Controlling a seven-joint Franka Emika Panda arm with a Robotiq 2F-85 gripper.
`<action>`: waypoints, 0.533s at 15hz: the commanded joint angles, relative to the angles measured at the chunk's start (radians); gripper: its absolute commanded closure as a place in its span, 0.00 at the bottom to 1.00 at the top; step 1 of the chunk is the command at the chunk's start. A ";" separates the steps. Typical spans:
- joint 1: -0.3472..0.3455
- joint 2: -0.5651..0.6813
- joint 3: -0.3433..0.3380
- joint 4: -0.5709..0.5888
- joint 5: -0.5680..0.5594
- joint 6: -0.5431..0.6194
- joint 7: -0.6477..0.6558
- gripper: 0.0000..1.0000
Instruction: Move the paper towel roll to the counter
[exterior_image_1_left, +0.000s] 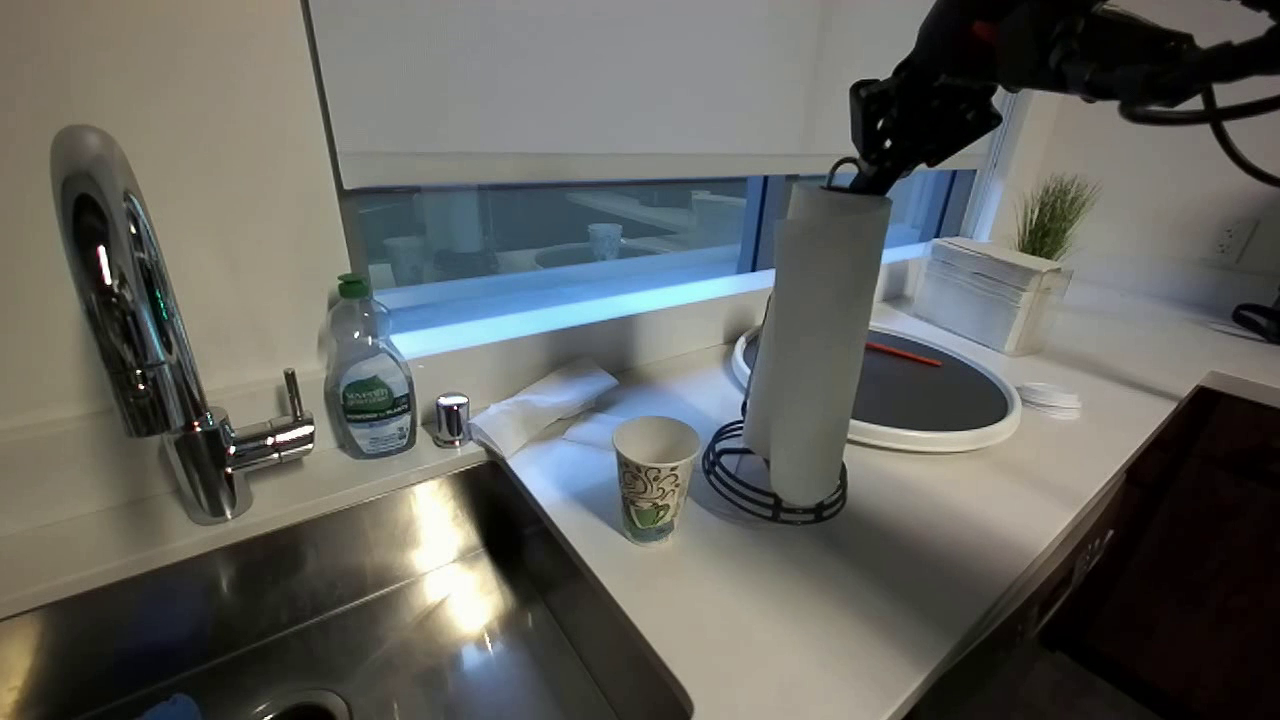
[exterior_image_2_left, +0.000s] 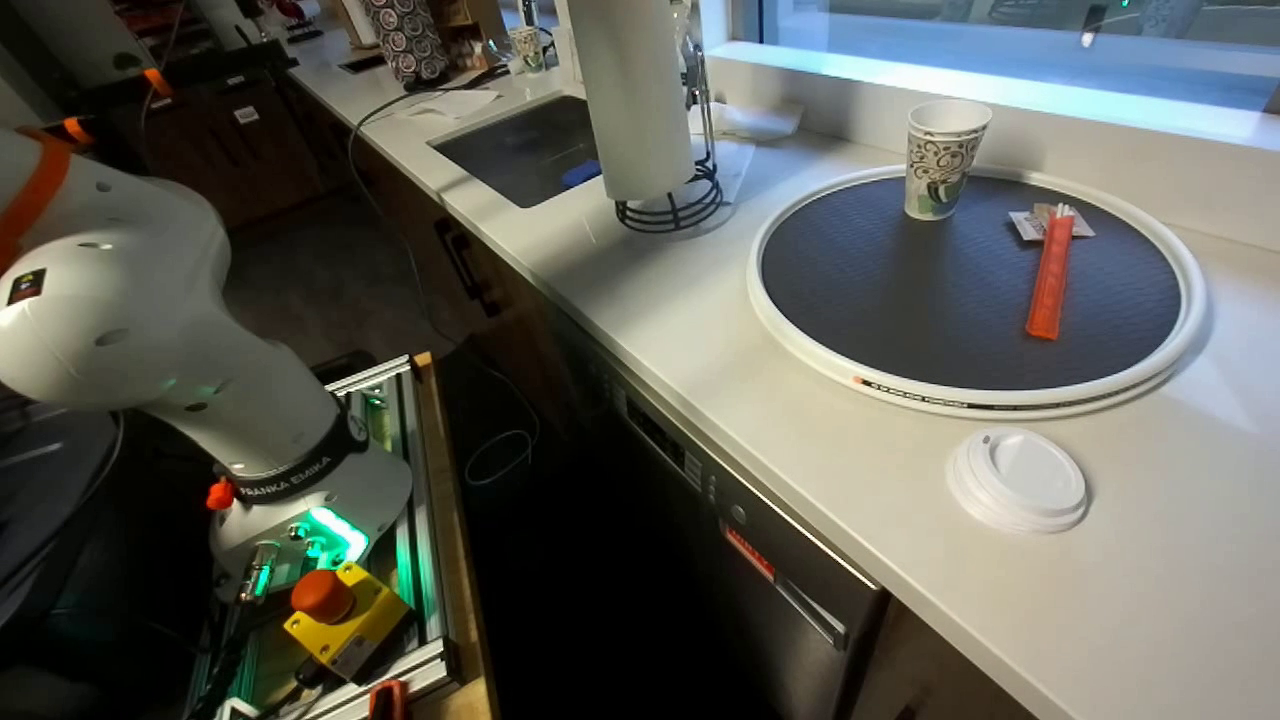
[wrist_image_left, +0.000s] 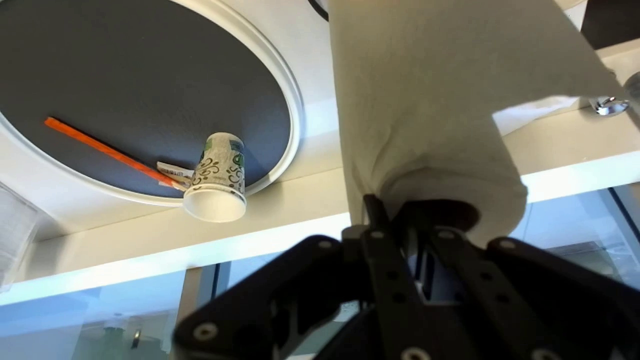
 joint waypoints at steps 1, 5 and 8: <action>-0.011 -0.016 -0.001 -0.009 -0.004 -0.018 -0.001 0.97; -0.014 -0.004 -0.010 -0.028 0.000 -0.019 -0.005 0.67; -0.007 -0.011 -0.014 -0.033 0.003 -0.021 -0.010 0.54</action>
